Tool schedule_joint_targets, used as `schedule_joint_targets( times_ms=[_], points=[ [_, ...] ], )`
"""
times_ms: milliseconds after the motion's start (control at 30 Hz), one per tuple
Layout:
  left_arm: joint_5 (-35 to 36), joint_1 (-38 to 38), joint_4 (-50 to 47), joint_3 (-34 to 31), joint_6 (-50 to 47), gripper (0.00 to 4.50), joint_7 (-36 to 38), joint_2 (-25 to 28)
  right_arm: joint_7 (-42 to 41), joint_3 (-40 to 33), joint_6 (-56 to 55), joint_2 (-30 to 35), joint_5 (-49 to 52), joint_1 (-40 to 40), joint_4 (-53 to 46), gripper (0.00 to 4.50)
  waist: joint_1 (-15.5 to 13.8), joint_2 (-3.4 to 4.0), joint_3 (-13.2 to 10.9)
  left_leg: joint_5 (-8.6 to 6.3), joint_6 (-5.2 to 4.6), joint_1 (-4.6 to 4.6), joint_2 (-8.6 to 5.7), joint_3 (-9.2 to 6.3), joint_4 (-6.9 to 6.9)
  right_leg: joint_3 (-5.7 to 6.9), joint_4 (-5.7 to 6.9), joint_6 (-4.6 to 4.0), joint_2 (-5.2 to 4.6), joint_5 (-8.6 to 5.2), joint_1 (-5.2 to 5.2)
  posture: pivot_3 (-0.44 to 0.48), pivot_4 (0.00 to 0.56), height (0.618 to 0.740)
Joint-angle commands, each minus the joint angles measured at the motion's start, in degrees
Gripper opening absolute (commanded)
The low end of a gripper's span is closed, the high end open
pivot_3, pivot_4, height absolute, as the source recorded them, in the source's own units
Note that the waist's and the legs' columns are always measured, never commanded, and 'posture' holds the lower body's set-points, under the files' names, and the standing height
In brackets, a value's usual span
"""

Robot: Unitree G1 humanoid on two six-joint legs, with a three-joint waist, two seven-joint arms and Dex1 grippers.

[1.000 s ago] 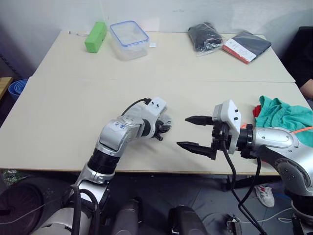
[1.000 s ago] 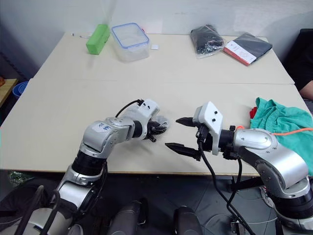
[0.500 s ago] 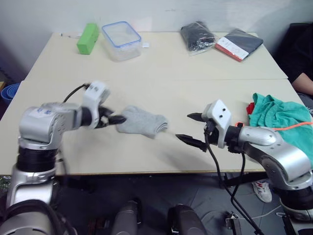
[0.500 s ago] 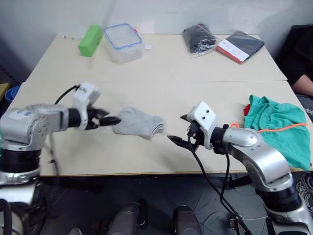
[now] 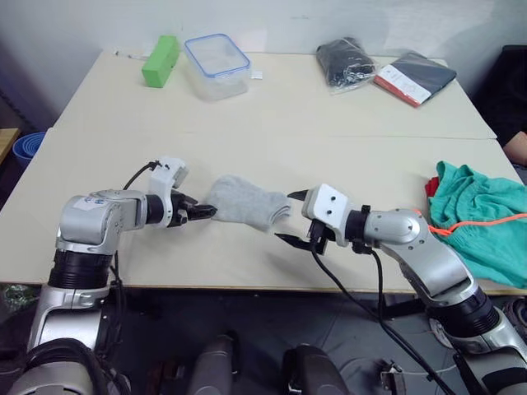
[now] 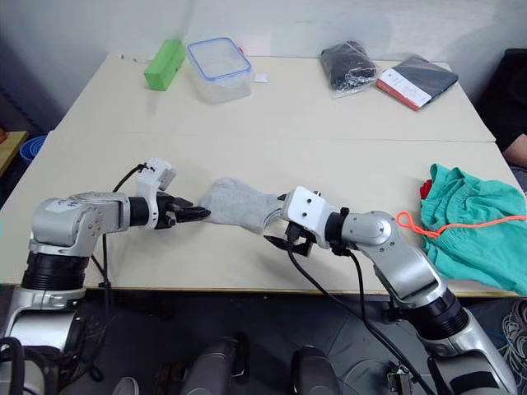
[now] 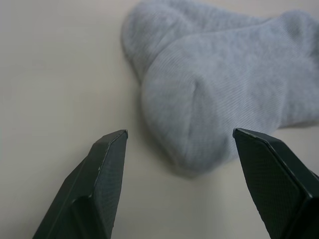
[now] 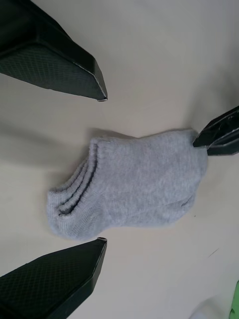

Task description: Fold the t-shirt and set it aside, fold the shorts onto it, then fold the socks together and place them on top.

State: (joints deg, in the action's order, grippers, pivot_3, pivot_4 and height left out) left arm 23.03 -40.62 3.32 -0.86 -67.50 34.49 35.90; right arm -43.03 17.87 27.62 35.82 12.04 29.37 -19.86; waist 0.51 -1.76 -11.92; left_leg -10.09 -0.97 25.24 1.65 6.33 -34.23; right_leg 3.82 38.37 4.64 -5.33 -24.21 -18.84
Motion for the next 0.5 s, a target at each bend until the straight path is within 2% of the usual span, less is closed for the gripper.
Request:
schedule_joint_targets(
  times_ms=[33, 167, 367, 500],
  points=[
    [-0.7, -1.0, 1.1, 0.0, 1.7, 3.16, -0.5, -0.6, -1.0, -3.4, 0.1, -0.7, 2.5, -0.1, -4.1, 4.5, 0.2, 0.0, 0.0, 0.01, 0.01, -0.02, 0.0, 0.0, 0.0, 0.0, 0.02, 0.0, 0.0, 0.0, 0.0, 0.0, 0.15, 0.74],
    [-1.3, -1.6, 2.6, 0.8, 3.2, 2.05, -0.2, -1.4, -0.8, -4.6, 1.4, -0.8, 3.0, -1.0, -5.7, 4.5, -0.1, -0.02, 0.0, 0.0, 0.01, -0.01, 0.0, -0.01, -0.03, 0.0, 0.03, 0.0, -0.01, 0.0, 0.02, 0.0, 0.15, 0.74],
    [-1.5, -1.3, 2.4, 1.8, 3.9, 0.03, 0.3, -1.2, 0.2, -6.0, 3.9, -0.9, 3.7, -2.4, -7.8, 4.5, -0.1, -0.02, 0.0, 0.0, 0.0, -0.03, 0.0, 0.0, -0.04, -0.01, 0.04, 0.0, -0.01, 0.0, 0.03, 0.0, 0.15, 0.74],
    [-0.9, -2.1, 0.7, 1.5, 3.2, 0.01, 1.2, -0.3, 0.4, -6.5, 4.8, -0.9, 3.7, -2.9, -8.5, 4.5, -0.2, -0.02, 0.0, 0.0, 0.0, -0.03, -0.01, 0.0, -0.04, -0.01, 0.05, 0.0, -0.01, 0.0, 0.03, 0.0, 0.15, 0.74]
  ],
)
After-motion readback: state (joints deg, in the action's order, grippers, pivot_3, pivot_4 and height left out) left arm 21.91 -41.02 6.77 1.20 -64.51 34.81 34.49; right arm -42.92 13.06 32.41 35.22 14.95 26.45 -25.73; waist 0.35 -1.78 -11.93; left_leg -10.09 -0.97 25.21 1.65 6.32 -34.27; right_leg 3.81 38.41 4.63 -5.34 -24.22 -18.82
